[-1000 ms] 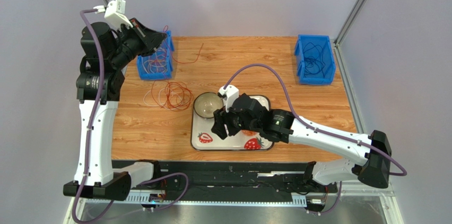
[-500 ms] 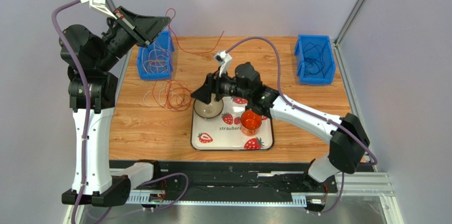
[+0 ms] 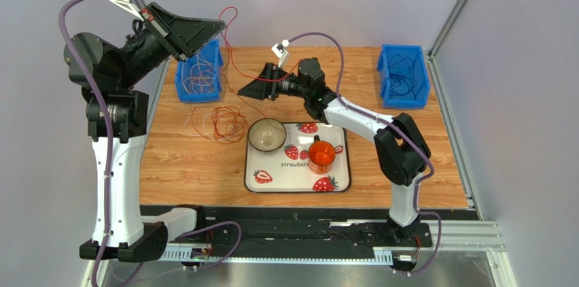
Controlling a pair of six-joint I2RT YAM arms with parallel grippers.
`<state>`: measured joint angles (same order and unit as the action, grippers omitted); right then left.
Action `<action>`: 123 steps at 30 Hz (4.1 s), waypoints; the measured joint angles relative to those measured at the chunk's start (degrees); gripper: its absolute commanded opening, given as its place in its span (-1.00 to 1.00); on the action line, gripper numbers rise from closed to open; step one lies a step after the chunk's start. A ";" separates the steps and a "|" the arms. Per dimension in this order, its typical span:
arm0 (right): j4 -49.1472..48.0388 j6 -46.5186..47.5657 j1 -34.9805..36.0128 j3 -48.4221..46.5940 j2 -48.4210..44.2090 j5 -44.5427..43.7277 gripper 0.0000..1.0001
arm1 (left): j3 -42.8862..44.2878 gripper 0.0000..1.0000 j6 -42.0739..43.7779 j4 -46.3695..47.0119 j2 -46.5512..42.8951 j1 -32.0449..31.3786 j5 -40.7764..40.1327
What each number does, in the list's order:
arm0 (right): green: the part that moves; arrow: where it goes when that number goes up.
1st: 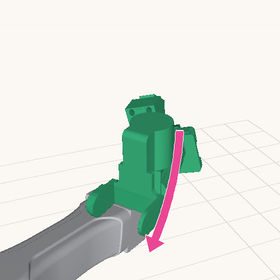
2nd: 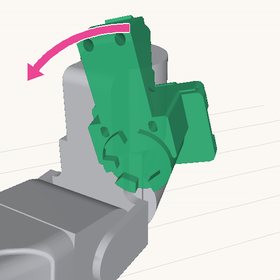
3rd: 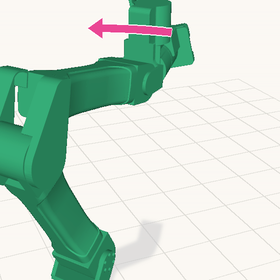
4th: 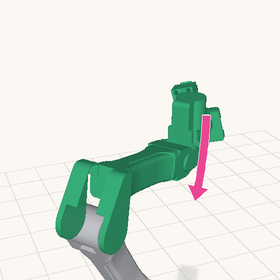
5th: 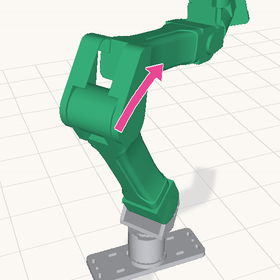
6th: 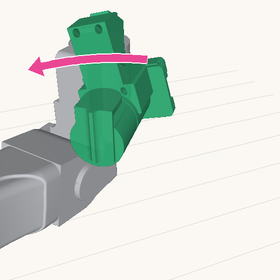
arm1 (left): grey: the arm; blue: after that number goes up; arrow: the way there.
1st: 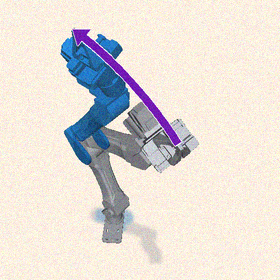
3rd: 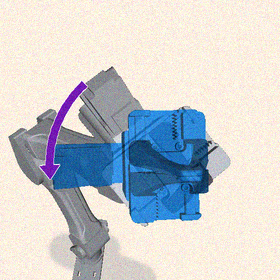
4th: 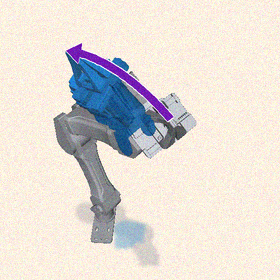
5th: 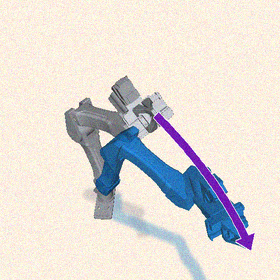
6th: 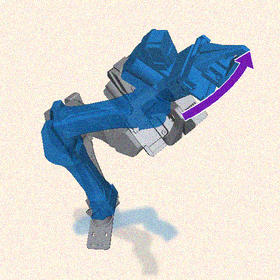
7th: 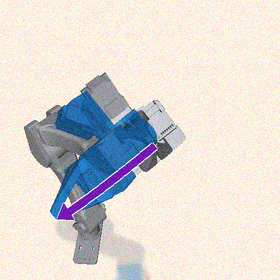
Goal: Untangle the cables
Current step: Pick up the cable from the cable, then place the cable in the bin.
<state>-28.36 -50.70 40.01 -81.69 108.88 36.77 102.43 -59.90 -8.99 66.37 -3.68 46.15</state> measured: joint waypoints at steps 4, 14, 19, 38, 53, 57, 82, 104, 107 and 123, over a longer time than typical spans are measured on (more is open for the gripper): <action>-2.45 -4.09 -0.74 -4.76 4.15 2.43 0.39 | -0.02 -1.00 -0.90 1.36 0.31 -0.02 2.01; -15.89 -14.56 -4.37 -2.12 6.08 8.15 0.40 | -4.61 -1.00 -2.60 5.18 0.22 -0.02 5.03; -28.74 -23.98 -5.77 -3.39 10.23 13.27 0.39 | -11.58 -1.00 -6.49 11.56 -0.04 0.00 6.86; -44.78 -43.04 -7.65 -10.73 22.77 22.97 0.41 | -36.92 -1.00 -5.27 19.02 -8.33 0.00 13.40; -45.18 -44.76 -7.74 -7.28 24.52 28.00 0.37 | -35.93 -1.00 -3.56 16.92 -8.63 0.00 14.43; -45.18 -44.17 -7.50 -5.09 23.04 28.65 0.32 | -35.65 -1.00 -3.15 16.63 -8.61 0.00 14.43; -45.24 -40.54 -4.46 3.13 15.91 31.23 -0.64 | -32.61 -1.00 -0.33 14.34 -7.43 0.00 14.19; -44.70 -41.11 -5.18 3.30 3.74 26.93 -1.00 | -33.40 -1.00 0.04 13.40 -11.06 0.00 14.91; -38.10 -35.04 -5.95 1.22 -1.49 26.58 -1.00 | -33.86 -1.00 0.28 13.35 -12.20 0.00 15.39; 36.63 17.33 -11.76 -15.56 -22.97 4.13 -1.00 | -41.00 -0.07 3.89 12.90 -12.50 -1.86 16.90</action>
<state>8.27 -33.36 28.25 -97.25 85.91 40.91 61.43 -56.01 3.90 53.87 -5.54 63.05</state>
